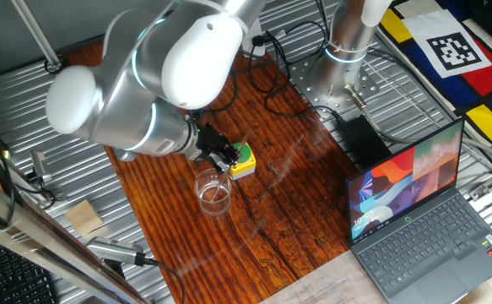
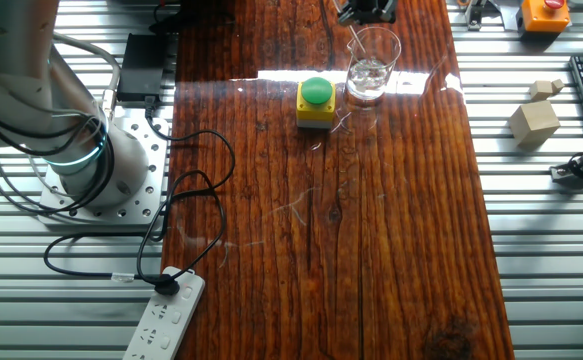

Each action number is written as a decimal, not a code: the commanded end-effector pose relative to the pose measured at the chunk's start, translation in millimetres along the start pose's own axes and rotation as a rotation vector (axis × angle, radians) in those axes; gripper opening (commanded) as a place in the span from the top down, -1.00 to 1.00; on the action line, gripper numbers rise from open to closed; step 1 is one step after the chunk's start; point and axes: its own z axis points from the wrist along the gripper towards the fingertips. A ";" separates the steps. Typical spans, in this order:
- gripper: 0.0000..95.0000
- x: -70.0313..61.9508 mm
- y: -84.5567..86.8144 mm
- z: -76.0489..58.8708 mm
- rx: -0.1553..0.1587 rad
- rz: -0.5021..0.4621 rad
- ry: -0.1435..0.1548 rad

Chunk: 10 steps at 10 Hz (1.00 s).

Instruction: Stir the beaker with a glass rod

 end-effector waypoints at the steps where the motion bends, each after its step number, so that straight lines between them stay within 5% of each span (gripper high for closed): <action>1: 1.00 -1.7 1.7 -0.8 -0.002 0.002 -0.004; 5: 1.00 -0.9 5.4 -0.3 -0.002 0.013 -0.019; 10: 1.00 5.1 5.2 4.8 -0.003 0.013 -0.084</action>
